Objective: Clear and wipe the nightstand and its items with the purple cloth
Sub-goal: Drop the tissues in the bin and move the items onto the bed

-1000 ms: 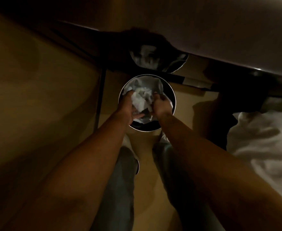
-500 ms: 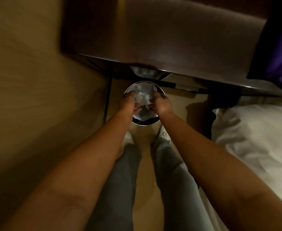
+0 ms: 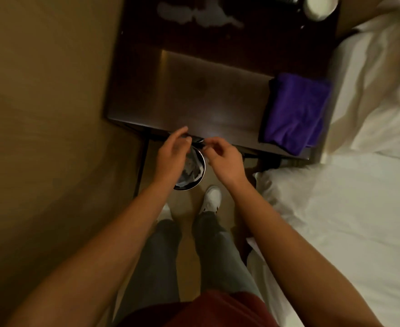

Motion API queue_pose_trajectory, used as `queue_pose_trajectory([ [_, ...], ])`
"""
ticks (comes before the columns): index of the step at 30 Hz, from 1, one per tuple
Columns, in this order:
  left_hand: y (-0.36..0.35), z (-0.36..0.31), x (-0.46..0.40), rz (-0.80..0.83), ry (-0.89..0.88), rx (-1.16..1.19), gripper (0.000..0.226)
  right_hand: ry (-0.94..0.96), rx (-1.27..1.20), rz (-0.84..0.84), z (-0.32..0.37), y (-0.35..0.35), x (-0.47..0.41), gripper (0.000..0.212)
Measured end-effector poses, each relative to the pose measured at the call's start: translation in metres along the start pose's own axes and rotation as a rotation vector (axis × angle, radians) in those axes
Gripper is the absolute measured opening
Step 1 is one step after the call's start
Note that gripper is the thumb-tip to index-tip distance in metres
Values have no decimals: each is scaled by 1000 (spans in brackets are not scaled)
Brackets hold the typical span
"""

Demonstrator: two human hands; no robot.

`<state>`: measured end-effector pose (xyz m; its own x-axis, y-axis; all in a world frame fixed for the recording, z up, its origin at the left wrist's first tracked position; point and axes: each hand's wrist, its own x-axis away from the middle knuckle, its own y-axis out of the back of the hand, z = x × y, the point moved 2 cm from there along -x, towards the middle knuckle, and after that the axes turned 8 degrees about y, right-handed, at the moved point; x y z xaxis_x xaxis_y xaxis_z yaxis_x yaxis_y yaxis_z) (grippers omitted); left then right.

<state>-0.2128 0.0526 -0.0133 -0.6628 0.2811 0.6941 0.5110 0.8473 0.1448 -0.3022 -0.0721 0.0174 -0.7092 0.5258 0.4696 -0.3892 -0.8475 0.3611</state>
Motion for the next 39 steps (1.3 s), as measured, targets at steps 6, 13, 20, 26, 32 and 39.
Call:
queue_pose_trajectory([
  [6, -12, -81, 21, -12, -241, -31, 55, 213, 26, -73, 61, 62, 6, 34],
  [13, 0, -138, -11, 0, -458, -106, 70, 330, 1, -200, 107, 77, -5, 57],
  [20, 38, -198, -72, -40, -633, -313, 76, 334, -6, -262, 131, 87, -42, 84],
  [26, 54, -253, -141, -193, -788, -641, 66, 368, 52, -304, 143, 116, -121, 84],
  [32, 52, -291, -201, -315, -741, -1009, 68, 392, 129, -254, 148, 132, -220, 88],
  [39, 46, -313, -264, -349, -586, -1137, 77, 372, 159, -158, 154, 142, -308, 99],
])
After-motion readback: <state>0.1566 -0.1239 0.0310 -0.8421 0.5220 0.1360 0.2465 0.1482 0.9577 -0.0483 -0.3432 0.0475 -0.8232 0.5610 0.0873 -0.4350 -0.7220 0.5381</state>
